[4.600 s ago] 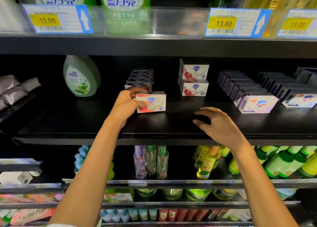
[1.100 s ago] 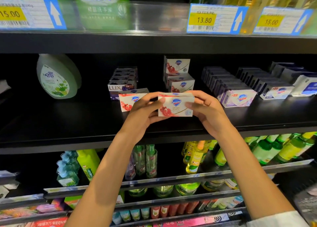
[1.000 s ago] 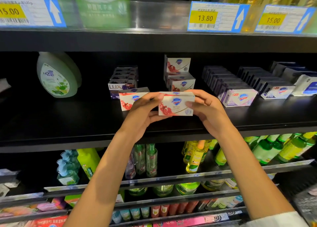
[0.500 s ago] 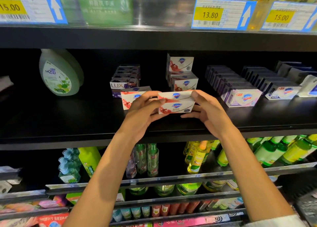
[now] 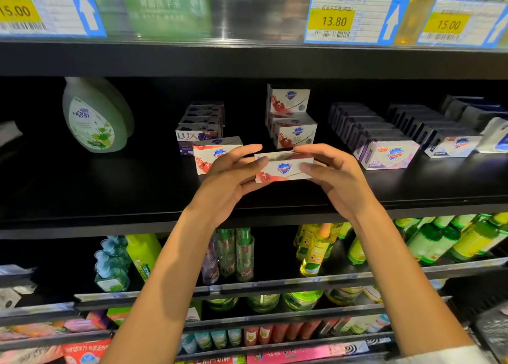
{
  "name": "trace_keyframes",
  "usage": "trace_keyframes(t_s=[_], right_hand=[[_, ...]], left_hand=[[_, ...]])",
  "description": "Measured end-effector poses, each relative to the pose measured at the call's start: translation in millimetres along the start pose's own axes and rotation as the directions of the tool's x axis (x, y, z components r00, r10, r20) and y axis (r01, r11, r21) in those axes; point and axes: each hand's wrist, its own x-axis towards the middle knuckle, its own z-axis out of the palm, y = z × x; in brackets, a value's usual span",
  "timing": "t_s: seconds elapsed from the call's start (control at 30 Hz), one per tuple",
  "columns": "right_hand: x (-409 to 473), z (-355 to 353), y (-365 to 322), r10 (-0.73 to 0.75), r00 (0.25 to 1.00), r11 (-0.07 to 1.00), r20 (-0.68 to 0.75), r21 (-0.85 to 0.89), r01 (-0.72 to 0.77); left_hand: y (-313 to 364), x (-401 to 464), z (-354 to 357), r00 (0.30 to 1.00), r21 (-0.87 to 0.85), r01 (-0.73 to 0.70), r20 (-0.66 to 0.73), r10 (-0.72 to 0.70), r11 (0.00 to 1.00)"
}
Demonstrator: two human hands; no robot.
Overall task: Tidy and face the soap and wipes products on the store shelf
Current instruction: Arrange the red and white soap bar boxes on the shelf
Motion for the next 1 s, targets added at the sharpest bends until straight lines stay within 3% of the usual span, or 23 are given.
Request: trace_keyframes(t_s=[0.2,0.33,0.43,1.0], right_hand=[[1.0,-2.3,3.0,-0.020,0.999,1.000,0.029,-0.012,0.020],[4.4,2.9,-0.3,0.078,0.997,0.995,-0.004,0.068,-0.078],[6.0,3.4,-1.0,0.117,0.993,0.993,-0.002,0.036,-0.116],[2.1,-1.7,3.3,0.009,1.000,0.998,-0.004,-0.063,-0.009]], left_hand=[[-3.5,1.5,-3.6,1.000,0.056,-0.022,0.017,0.022,0.998],[-4.0,1.4,-5.0,0.999,0.086,-0.046,0.021,0.044,0.995],[-3.2,0.2,-5.6,0.998,0.103,-0.064,0.016,0.063,0.993],[-2.0,-1.8,-0.4,1.000,0.098,-0.016,0.001,0.015,0.995]])
